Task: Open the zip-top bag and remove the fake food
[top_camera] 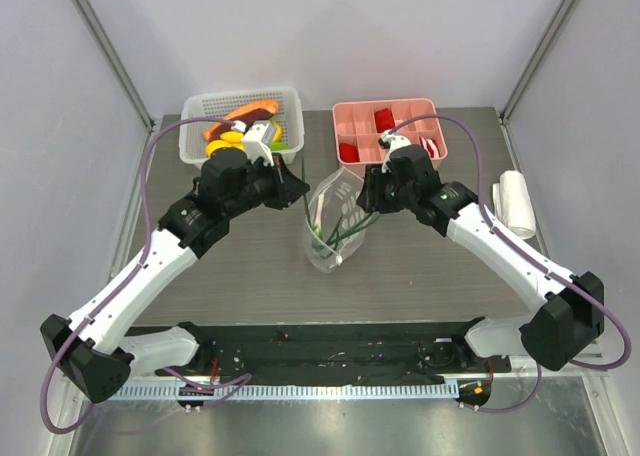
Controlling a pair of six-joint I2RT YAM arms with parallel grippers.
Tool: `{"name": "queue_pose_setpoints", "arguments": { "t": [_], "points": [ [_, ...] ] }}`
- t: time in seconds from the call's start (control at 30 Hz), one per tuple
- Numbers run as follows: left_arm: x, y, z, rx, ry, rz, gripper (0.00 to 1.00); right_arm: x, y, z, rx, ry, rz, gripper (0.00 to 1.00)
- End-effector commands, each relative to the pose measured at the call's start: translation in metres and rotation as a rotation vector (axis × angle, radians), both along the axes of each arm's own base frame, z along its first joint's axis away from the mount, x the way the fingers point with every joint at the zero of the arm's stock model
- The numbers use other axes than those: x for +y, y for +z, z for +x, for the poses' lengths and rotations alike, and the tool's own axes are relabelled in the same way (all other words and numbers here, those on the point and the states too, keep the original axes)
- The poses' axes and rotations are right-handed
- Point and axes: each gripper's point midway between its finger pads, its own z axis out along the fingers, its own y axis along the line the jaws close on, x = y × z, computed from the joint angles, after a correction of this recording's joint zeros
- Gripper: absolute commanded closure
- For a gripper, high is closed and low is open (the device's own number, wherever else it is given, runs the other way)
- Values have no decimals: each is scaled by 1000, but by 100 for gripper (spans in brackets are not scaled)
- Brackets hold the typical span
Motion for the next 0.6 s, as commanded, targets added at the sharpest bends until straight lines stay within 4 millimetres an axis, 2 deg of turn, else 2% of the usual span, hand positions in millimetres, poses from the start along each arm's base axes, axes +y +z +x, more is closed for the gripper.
{"name": "queue_pose_setpoints", "arguments": {
  "t": [0.0,0.03,0.1,0.23,0.33,0.53,0.57],
  "points": [
    [-7,37,-10,-91,-69,-89,100,12,24,6,-35,32,76,45],
    [-9,41,-10,-103,-78,-91,100,14,25,4,-29,45,92,35],
    [-11,41,-11,-97,-91,-87,100,17,28,3,-23,55,115,30],
    [-12,39,-10,-95,-97,-81,100,11,34,7,-47,27,100,31],
    [-12,37,-11,-93,-101,-75,100,9,38,8,-56,24,103,39],
    [-22,31,-17,-65,-172,-81,100,20,58,14,-75,54,140,33],
    [-24,28,-15,-55,-174,-78,100,19,56,16,-72,51,131,33]
  ]
}}
